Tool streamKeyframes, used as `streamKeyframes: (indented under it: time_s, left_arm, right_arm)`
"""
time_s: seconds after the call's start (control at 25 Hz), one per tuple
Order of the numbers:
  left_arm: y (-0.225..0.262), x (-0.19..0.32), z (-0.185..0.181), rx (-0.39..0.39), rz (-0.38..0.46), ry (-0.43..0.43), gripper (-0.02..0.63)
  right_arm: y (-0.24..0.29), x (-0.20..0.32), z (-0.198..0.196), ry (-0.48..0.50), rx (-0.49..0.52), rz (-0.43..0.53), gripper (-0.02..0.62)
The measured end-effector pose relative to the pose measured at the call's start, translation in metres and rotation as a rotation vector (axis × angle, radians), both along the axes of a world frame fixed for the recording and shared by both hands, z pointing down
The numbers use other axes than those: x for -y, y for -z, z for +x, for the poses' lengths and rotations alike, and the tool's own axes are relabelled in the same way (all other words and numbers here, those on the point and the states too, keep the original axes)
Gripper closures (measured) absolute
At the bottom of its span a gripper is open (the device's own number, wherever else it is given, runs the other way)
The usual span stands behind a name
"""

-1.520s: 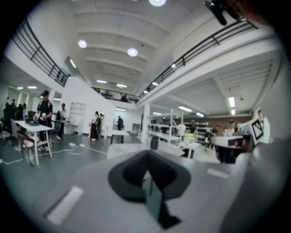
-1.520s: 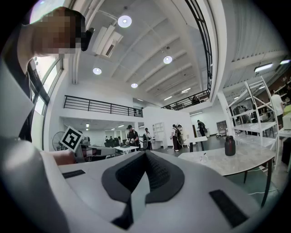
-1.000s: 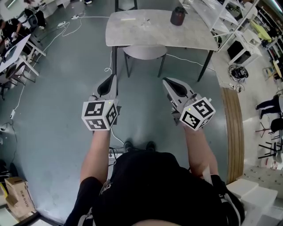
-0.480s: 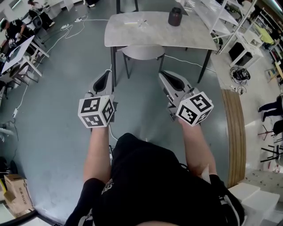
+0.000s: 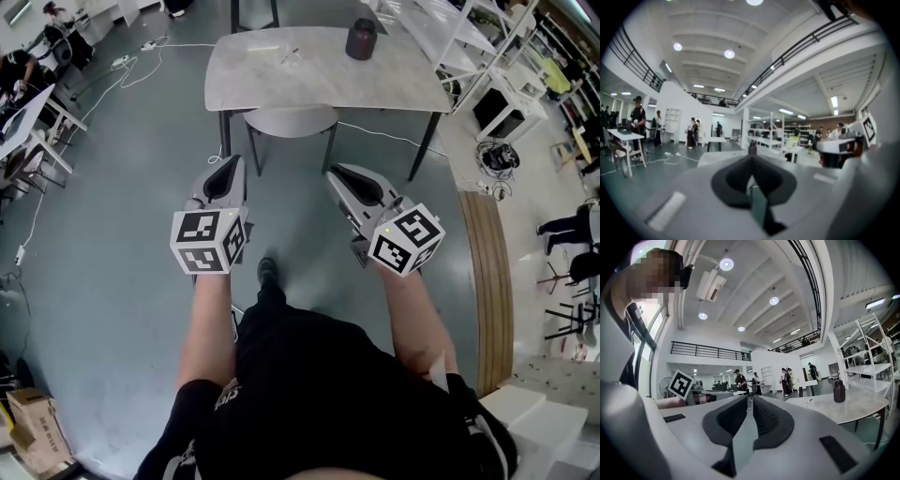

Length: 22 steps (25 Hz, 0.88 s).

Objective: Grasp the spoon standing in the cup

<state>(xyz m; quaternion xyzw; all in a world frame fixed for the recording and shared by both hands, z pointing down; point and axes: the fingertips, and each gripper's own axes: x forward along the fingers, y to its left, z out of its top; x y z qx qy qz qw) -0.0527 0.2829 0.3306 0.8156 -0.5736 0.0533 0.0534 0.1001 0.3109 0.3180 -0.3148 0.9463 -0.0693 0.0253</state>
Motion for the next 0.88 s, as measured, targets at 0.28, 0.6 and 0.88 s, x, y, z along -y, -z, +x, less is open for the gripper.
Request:
streamKeyframes:
  time_s: [0.28,0.6,0.88]
  left_arm:
    - [0.005,0.089,-0.012,0.014,0.009,-0.040,0.597]
    - [-0.009,0.165,-0.042,0.018,-0.033,-0.068,0.597]
    - [-0.018,0.220,-0.071,0.014,-0.053,-0.074,0.597]
  right_arm:
    - [-0.003,0.084,-0.023,-0.024,-0.020,-0.017,0.566]
    - [-0.021,0.157,-0.072,-0.002,-0.028,-0.073,0.575]
    - [-0.029,0.216,-0.094,-0.030,-0.042,-0.111,0.586]
